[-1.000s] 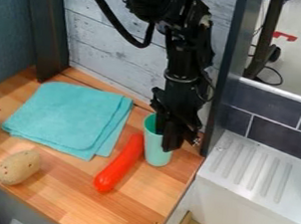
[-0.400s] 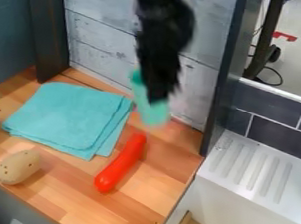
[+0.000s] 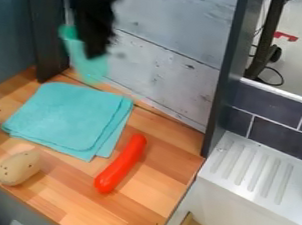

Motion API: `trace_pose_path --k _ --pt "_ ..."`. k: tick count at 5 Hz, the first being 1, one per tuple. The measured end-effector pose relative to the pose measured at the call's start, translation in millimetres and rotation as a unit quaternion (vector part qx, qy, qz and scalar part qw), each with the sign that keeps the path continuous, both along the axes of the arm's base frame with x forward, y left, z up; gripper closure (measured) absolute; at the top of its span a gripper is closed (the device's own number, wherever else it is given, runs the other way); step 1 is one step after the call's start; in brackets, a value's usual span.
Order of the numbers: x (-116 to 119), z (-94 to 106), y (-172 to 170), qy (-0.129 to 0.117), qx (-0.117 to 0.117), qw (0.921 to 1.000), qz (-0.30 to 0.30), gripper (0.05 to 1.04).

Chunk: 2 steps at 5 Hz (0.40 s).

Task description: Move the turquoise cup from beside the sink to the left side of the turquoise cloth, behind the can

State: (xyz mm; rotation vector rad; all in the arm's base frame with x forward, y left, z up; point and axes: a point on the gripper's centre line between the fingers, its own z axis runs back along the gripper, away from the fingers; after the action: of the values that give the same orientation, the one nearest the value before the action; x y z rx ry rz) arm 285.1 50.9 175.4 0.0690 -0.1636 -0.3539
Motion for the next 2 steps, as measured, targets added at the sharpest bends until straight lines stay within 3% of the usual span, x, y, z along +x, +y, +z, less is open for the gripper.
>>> trace_pose_path --k 1,2 --pt "-19.8 3.1 48.2 0.014 0.011 0.9958 0.089 0.993" --pt "-28.2 -10.1 96.2 0.038 0.009 0.9901 0.135 0.993"
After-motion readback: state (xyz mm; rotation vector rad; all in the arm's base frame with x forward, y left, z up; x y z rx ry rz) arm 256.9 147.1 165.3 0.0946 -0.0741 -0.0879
